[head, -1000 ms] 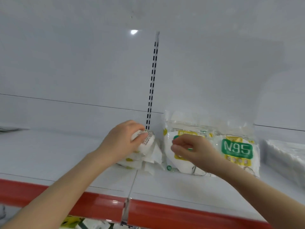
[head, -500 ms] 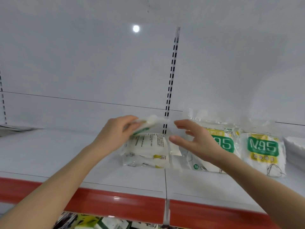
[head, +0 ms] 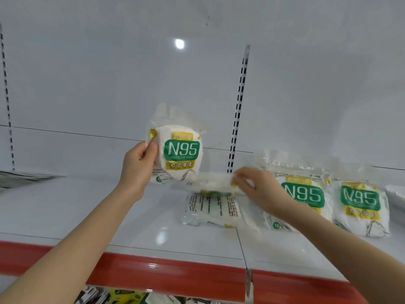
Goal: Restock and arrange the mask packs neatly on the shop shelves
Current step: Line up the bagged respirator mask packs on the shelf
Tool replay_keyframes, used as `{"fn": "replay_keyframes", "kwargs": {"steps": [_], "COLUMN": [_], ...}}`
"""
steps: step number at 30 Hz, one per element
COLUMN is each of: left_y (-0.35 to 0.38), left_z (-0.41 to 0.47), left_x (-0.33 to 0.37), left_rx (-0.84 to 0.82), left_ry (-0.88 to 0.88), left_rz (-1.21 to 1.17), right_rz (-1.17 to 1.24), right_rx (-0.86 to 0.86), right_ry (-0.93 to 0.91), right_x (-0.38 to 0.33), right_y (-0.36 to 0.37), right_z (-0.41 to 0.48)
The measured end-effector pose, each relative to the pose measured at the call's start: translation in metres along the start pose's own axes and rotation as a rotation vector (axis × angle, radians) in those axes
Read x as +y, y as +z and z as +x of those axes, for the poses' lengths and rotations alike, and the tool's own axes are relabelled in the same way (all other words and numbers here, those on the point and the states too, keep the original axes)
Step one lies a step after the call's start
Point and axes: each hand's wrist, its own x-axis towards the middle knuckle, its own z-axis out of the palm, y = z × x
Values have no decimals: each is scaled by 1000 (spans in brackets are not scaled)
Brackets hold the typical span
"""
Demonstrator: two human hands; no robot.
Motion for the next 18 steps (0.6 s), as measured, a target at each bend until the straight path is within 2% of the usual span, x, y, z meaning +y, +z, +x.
{"fn": "replay_keyframes", "kwargs": {"steps": [3, 5, 11, 15, 18], "left_y": [-3, -2, 14, 37, 59], "left_z": [0, 1, -10, -28, -43], "left_x": [4, 6, 12, 23, 33], "left_rx": [35, 60, 44, -25, -93], "left_ry": [-15, -6, -5, -12, -61], "left_rz": [-63, -97, -165, -195, -241], "right_rz": [266, 385, 678, 712, 746], "right_rx": [231, 304, 320, 330, 412], "right_ry": [163, 250, 460, 536, 562], "right_x": [-4, -2, 5, 22, 39], "right_y": [-20, -33, -66, -89, -110], "right_z": [10, 12, -7, -29, -49]}}
